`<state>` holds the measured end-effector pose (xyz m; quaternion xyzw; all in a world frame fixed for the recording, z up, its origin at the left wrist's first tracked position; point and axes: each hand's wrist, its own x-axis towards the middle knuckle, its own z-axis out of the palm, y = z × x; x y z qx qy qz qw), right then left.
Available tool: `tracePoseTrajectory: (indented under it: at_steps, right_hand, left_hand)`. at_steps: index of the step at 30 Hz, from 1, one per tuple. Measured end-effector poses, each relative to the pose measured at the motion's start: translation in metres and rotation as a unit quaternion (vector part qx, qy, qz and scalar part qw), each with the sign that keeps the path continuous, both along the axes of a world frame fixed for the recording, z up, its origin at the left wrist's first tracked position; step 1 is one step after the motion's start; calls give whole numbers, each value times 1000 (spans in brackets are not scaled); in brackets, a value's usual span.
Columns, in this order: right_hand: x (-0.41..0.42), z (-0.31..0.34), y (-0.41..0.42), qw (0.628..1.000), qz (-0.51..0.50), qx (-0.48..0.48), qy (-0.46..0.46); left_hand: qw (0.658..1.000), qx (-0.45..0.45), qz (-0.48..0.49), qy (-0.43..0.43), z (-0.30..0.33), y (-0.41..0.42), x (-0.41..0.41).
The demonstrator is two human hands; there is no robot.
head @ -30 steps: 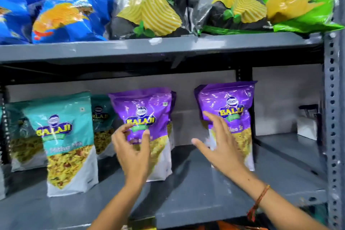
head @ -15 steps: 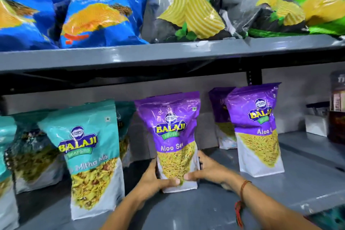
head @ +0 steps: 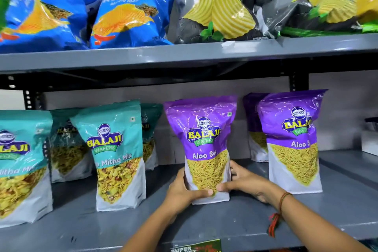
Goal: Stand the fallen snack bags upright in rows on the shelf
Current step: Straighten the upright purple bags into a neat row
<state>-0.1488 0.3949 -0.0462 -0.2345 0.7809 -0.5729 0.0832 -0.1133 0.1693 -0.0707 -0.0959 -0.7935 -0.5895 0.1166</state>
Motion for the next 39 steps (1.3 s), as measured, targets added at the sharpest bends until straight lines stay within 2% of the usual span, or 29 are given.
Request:
tracePoseTrajectory:
  at_steps: [4,6,8,11,12,14,16,19,22,24,26,28,39]
  right_hand:
    - [10,5,-2,998,-47,10,43]
    - [21,13,-7,983,-130,41,125]
    - [36,21,-17,937,-230,42,261]
    - [66,35,-50,833,-303,-31,461]
    - [76,40,-65,812,-300,-50,498]
    - [91,49,-99,800,-266,-47,536]
    - [97,51,-140,829,-208,-14,519]
    - [82,40,-188,894,-148,47,420]
    - [54,31,-220,960,-93,92,247]
    - [39,22,-230,989,-41,66,123]
    - [30,10,-235,999,-12,13,41]
    - [27,-1,-239,1000,-2,-10,7]
    - [33,-7,-251,1000,4,-19,-8]
  left_hand:
    - [1000,-7,0,4,4,1,13]
    - [998,-19,34,42,11,-3,24]
    - [988,-27,103,110,23,-15,38]
    - [932,-55,233,272,43,-49,60]
    - [905,-65,282,312,49,-64,64]
    - [863,-53,364,346,57,-95,68]
    - [860,-16,393,326,54,-129,68]
    - [912,3,343,225,40,-169,64]
    - [962,-41,240,123,27,-207,53]
    - [985,-44,161,54,20,-225,45]
    - [996,-44,77,0,12,-237,38]
    - [998,-57,35,-14,6,-243,31]
    - [996,-84,39,3,2,-255,32]
